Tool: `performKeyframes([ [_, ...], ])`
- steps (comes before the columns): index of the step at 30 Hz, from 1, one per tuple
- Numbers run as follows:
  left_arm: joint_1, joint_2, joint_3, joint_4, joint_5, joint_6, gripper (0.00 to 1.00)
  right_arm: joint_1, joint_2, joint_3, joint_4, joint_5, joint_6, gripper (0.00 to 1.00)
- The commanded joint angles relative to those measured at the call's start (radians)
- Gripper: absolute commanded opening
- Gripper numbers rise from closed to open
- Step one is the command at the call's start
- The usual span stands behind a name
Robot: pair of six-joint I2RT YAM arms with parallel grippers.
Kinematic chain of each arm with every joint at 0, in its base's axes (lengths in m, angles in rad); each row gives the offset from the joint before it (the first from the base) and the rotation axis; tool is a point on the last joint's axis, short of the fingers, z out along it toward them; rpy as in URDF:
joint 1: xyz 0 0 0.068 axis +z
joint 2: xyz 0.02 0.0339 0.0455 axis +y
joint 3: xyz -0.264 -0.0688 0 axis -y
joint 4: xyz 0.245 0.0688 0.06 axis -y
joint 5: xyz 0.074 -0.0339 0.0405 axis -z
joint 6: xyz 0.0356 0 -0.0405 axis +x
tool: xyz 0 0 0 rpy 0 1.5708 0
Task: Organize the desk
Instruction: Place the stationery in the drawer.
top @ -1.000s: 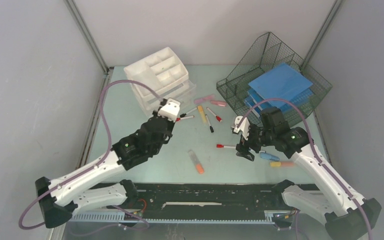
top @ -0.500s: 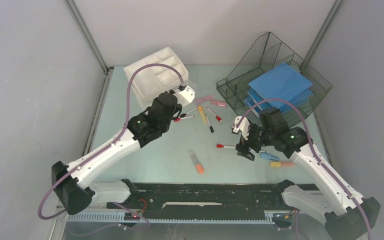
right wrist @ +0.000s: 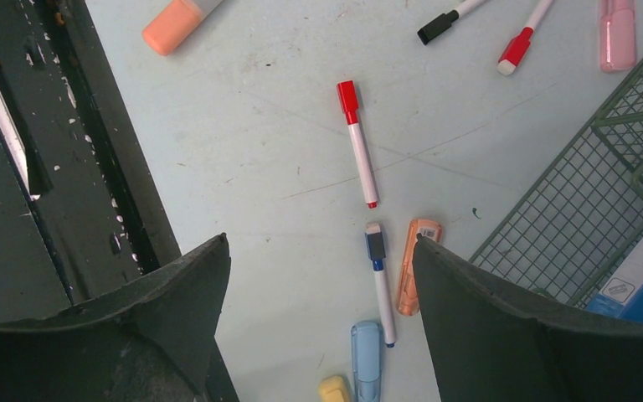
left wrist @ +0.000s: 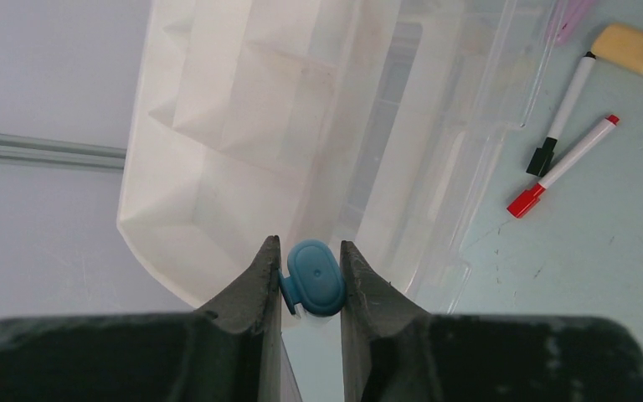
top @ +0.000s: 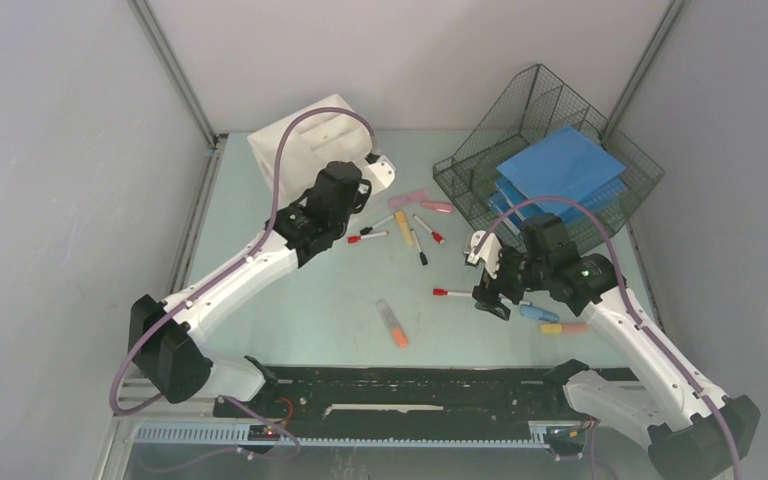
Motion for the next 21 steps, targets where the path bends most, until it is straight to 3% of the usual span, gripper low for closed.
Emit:
performKeyframes([
  [1,0.021,0.025,0.034,0.046,0.026,0.027,0.00,-0.008,-0.007,-0.002,0.017,0.001,-0.010,0.87],
  [5,0.036,0.054,0.036,0.057,0.027,0.020,0.01,-0.009,-0.006,-0.002,0.017,0.002,-0.010,0.87],
  [9,0.041,0.075,0.038,0.065,0.010,0.007,0.09,-0.015,-0.007,-0.002,0.017,0.002,-0.009,0.87],
  [15,0.039,0.086,0.053,0.079,-0.057,-0.027,0.40,-0.031,-0.014,-0.002,0.015,-0.019,-0.010,0.87],
  [18,0.037,0.072,0.081,0.081,-0.097,-0.064,0.65,-0.045,-0.022,-0.002,0.014,-0.047,-0.012,0.88],
  [21,0.035,0.040,0.095,0.084,-0.085,-0.097,0.78,-0.058,-0.027,-0.002,0.012,-0.074,-0.017,0.88],
])
